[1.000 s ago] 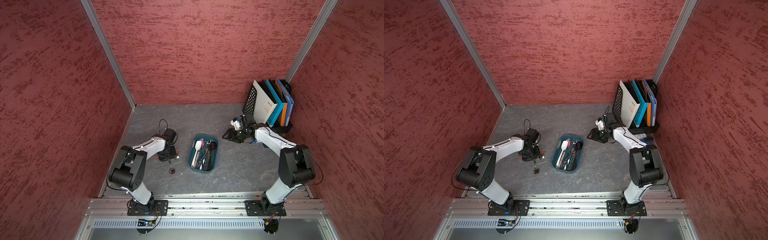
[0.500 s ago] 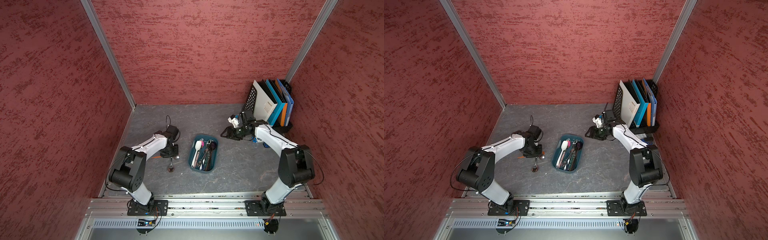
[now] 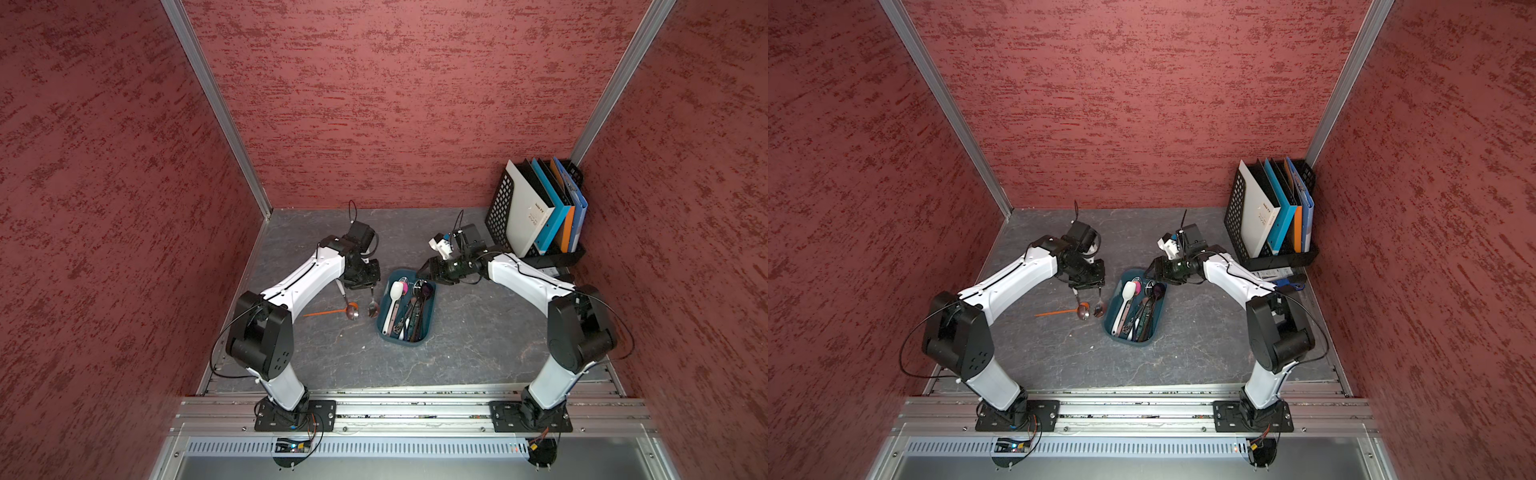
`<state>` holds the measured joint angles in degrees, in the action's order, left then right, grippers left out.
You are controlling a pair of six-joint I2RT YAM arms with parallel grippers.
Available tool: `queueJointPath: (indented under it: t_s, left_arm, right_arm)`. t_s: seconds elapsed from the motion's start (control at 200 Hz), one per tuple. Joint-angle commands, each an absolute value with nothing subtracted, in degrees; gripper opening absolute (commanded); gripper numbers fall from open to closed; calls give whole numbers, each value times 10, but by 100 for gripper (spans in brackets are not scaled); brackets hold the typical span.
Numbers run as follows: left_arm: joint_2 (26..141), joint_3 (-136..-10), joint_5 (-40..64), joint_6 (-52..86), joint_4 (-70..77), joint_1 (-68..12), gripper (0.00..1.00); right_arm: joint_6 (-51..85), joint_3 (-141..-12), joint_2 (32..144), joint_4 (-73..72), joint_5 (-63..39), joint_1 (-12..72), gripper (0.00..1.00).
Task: Put the spoon into the storage box
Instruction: Pick up the spoon from the center of the board, then adjust the spoon.
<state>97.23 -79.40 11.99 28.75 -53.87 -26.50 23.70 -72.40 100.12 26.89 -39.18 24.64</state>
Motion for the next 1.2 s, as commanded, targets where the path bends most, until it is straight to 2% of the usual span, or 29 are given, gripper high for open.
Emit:
queueJointPath:
  t_s: [0.0, 0.296, 0.466, 0.807, 1.197]
  left_arm:
    - [997, -815, 161, 324, -553, -280, 0]
    - [1067, -887, 205, 371, -527, -317, 0]
    - [1077, -879, 241, 395, -497, -323, 0]
    - [1077, -881, 255, 415, -481, -328, 0]
    - [1094, -898, 258, 418, -459, -330, 0]
  right_arm:
    - [260, -739, 1013, 228, -382, 267, 55]
    - [291, -739, 1019, 184, -373, 275, 54]
    - [339, -715, 1024, 111, -392, 276, 54]
    - [350, -723, 1053, 120, -405, 275, 51]
    - [376, -719, 1070, 77, -469, 281, 39]
